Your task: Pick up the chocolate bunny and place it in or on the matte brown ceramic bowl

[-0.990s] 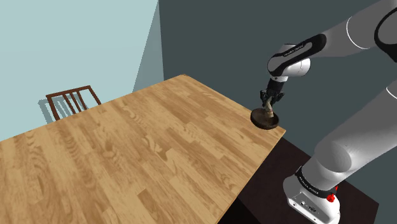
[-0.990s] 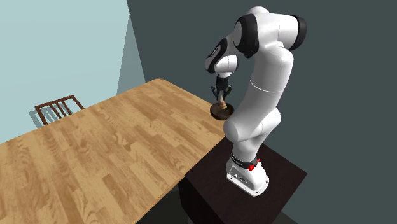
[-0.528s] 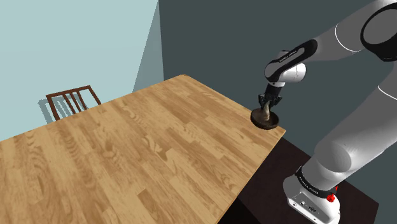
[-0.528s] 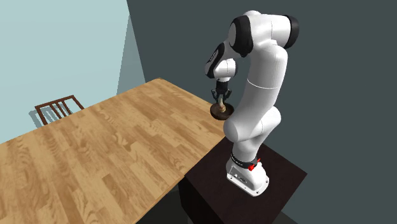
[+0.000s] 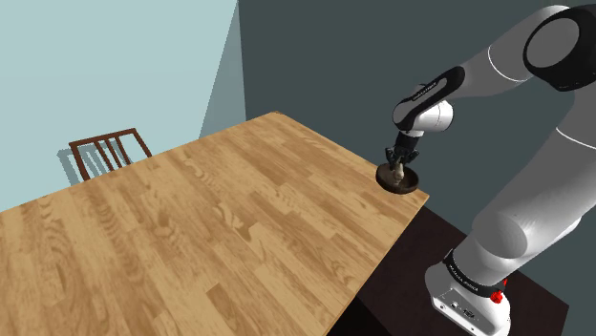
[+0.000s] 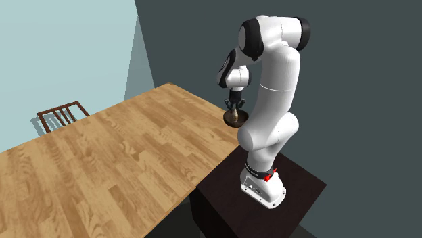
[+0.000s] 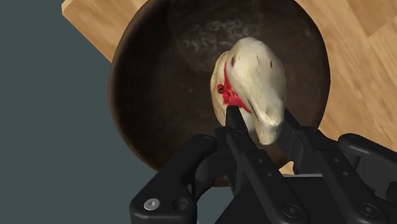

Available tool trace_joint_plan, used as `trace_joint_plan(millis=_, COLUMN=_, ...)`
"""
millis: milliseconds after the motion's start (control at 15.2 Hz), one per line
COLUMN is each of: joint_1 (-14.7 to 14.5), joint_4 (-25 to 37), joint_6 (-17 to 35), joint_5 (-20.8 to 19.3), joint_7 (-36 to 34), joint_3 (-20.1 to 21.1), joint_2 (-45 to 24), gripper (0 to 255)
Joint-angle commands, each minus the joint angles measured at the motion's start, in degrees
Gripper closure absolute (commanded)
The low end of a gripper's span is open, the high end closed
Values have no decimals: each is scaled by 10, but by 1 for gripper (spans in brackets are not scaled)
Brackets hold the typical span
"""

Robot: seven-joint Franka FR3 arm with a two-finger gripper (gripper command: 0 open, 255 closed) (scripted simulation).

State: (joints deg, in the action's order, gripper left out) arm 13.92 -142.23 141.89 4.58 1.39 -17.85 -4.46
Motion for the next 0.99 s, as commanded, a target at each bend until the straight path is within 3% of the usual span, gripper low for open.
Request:
trace_joint_plan(millis=0, joint_1=2, joint_4=-1, joint_6=5, joint_5=2, joint_7=3, joint_3=-1, joint_2=-16, gripper=255)
trace_joint_plan(millis=330, joint_1=3, joint_4=-1, joint_6=5, joint_5=2, joint_7=3, joint_3=0, joint_2=-16, gripper=255)
trace_joint_plan(millis=396, joint_1=3, joint_4=1, joint_6=1, joint_5=1, joint_7=3, joint_3=-1, joint_2=-14, gripper=0)
trace_joint_plan(millis=726, joint_1=3, joint_4=-1, joint_6=5, joint_5=2, joint_7=3, joint_3=0, joint_2=-16, gripper=0)
trace_joint_plan(millis=924, joint_1=2, joint_4=14, joint_6=-57, joint_5=-26, joint_7=-16, joint_3=-5, joint_2=33, gripper=0)
